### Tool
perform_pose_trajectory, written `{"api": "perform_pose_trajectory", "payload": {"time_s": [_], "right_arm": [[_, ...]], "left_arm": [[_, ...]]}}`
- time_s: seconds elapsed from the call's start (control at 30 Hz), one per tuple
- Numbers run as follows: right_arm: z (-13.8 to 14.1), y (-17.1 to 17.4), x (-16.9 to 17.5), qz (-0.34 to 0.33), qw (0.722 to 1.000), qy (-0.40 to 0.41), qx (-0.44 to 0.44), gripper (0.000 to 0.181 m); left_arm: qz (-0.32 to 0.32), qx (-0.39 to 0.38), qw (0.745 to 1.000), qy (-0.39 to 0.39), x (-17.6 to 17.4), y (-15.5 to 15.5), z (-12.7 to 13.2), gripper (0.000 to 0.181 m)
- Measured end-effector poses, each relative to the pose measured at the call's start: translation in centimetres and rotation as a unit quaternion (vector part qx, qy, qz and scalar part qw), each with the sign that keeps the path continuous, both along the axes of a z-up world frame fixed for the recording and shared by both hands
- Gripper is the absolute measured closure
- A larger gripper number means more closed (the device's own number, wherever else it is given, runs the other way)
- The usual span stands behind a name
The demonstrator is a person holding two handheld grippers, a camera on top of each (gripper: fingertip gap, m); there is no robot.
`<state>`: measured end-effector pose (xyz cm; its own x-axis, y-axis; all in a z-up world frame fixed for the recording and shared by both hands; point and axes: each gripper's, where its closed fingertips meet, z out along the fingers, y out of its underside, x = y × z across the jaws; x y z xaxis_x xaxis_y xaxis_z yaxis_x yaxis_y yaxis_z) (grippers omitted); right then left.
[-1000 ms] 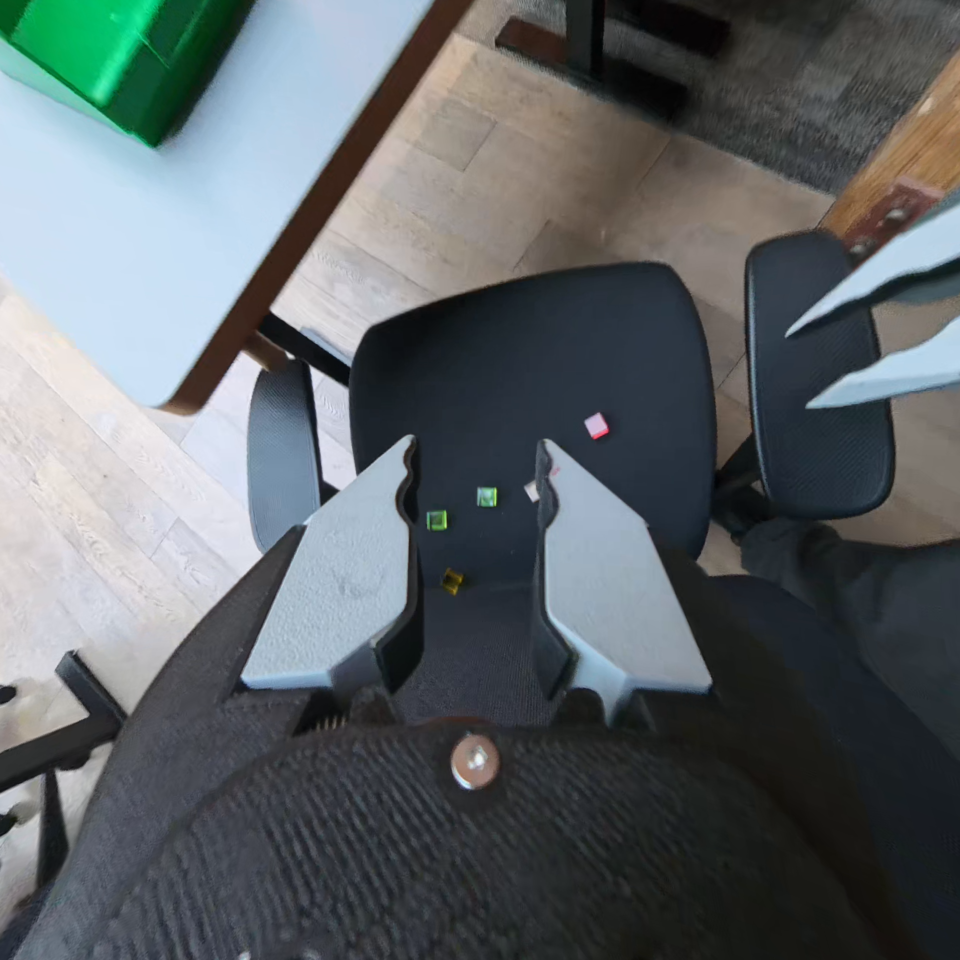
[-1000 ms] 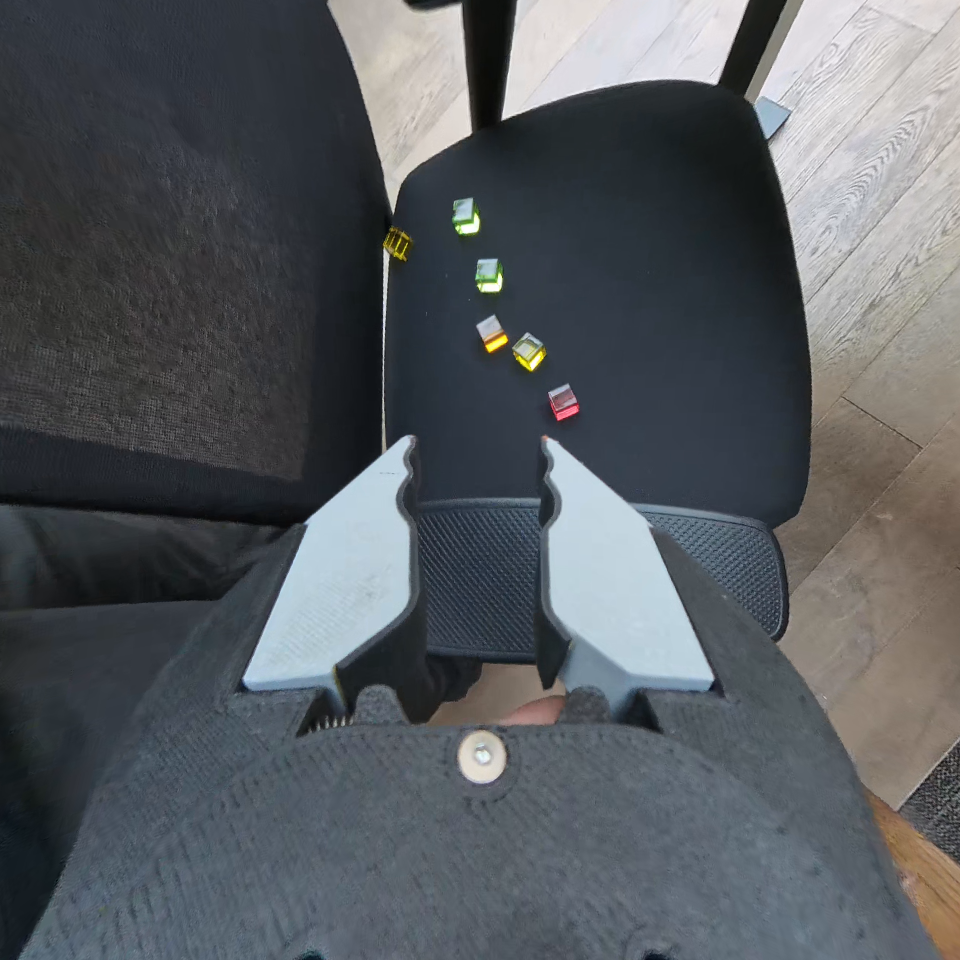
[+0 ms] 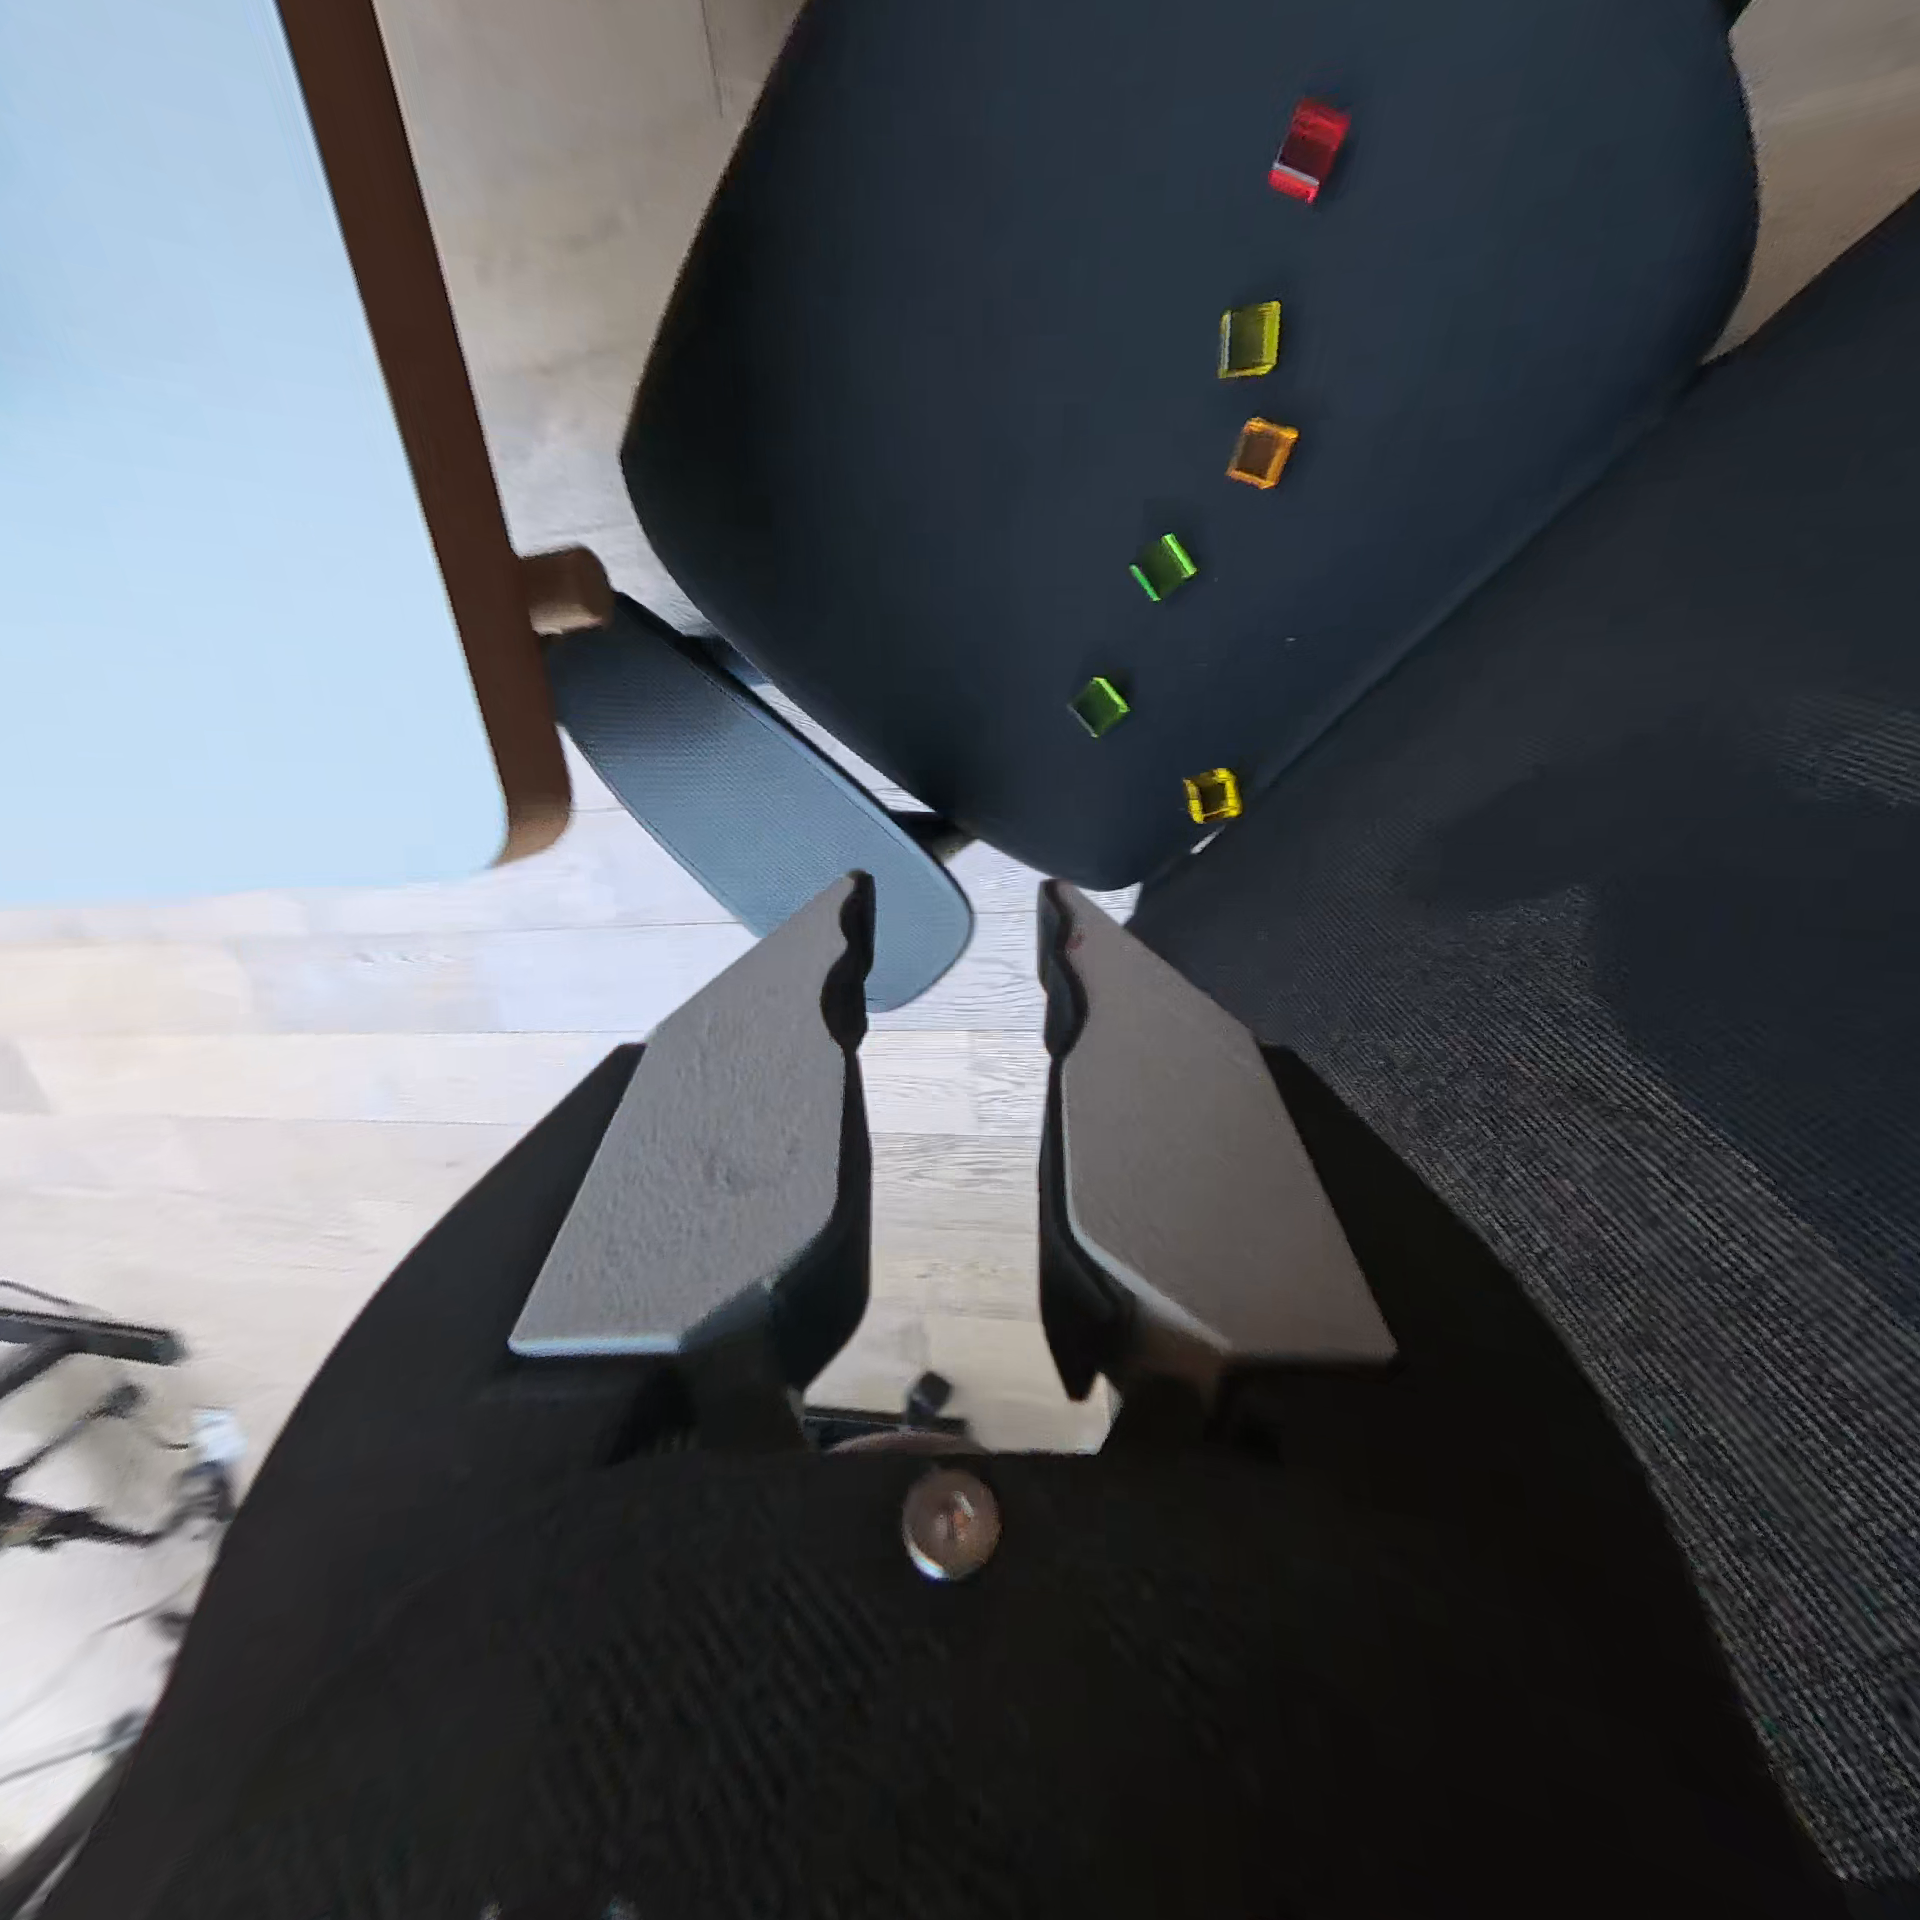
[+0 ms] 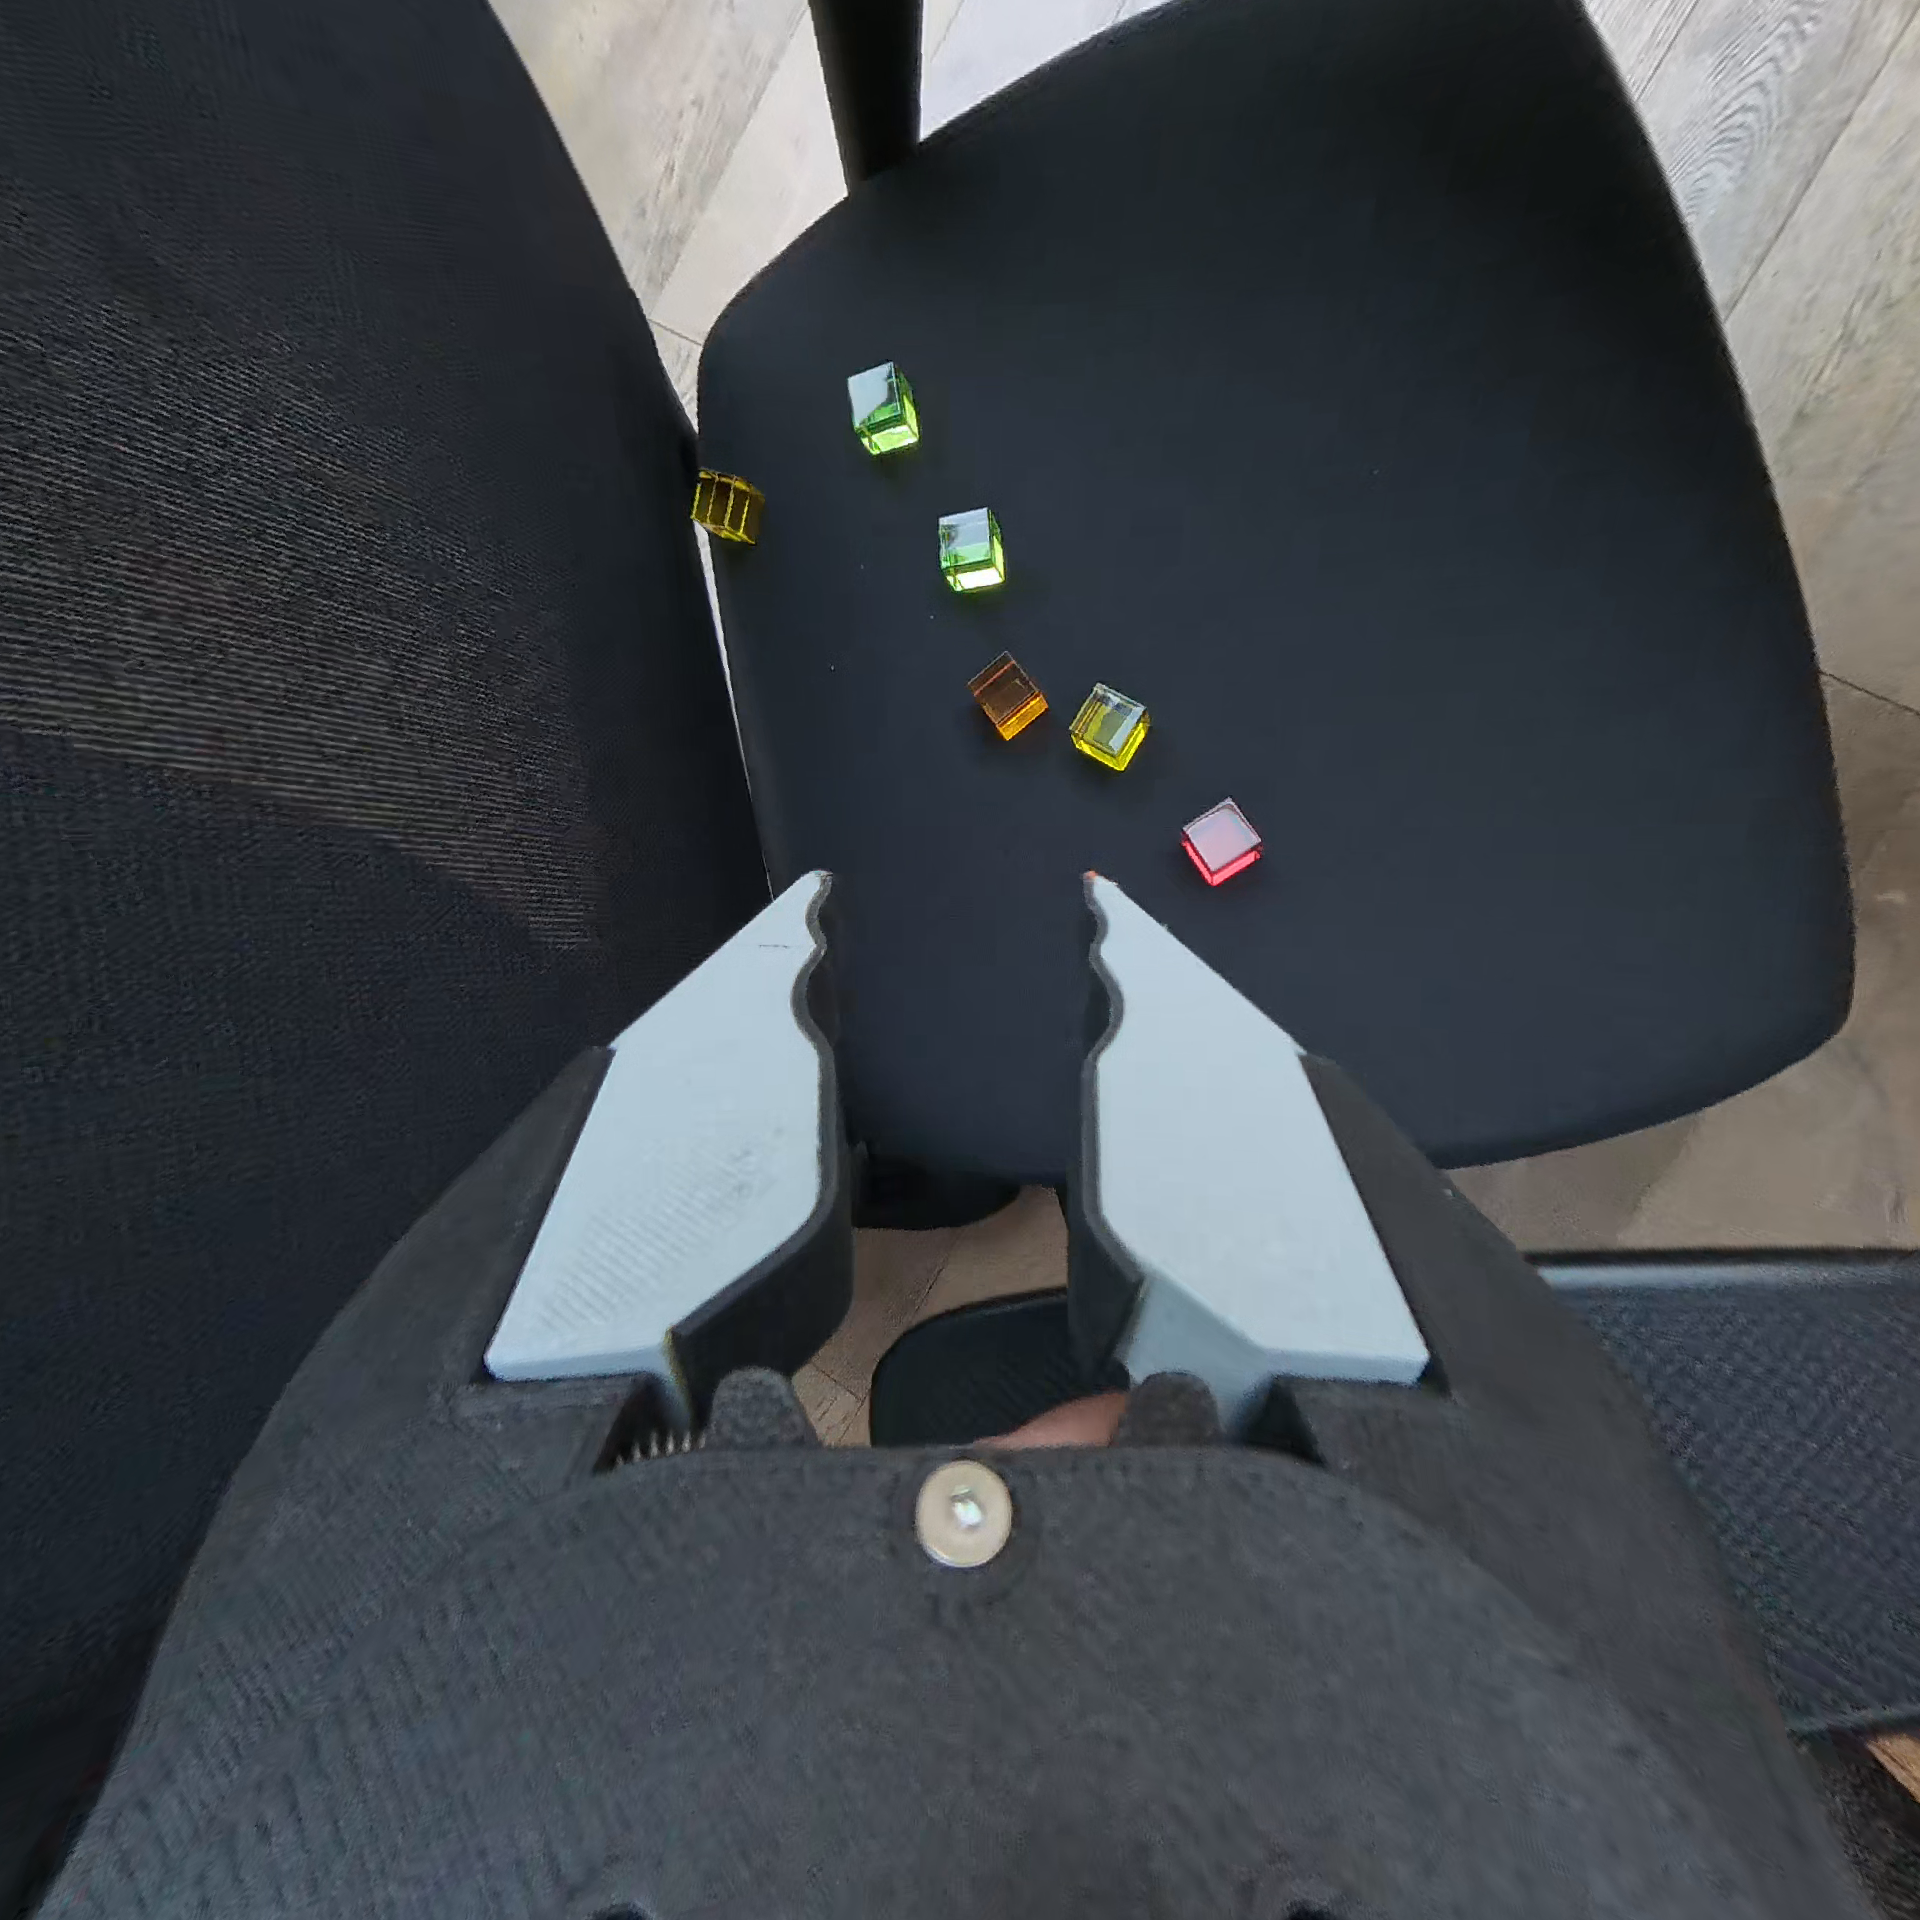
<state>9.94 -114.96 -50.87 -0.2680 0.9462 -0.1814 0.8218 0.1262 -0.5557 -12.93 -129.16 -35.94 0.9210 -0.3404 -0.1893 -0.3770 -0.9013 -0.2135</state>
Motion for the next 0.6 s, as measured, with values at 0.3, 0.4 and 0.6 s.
{"api": "perform_pose_trajectory", "payload": {"time_s": [0.3, 0.4, 0.6], "right_arm": [[-8.3, 1.4, -2.5, -0.004, 0.997, -0.066, 0.049, 0.152], [-9.5, 0.7, -3.9, 0.039, 0.992, -0.103, 0.053, 0.181], [-10.4, 2.7, -4.7, 0.071, 0.978, -0.139, 0.135, 0.161]], "left_arm": [[-0.103, -0.081, 0.987, -0.091, 4.9, 1.1, -3.1, 0.162], [-0.098, -0.073, 0.987, -0.102, 4.6, 1.3, -2.6, 0.181], [-0.031, -0.058, 0.993, -0.098, 2.2, -0.7, -0.6, 0.163]]}}
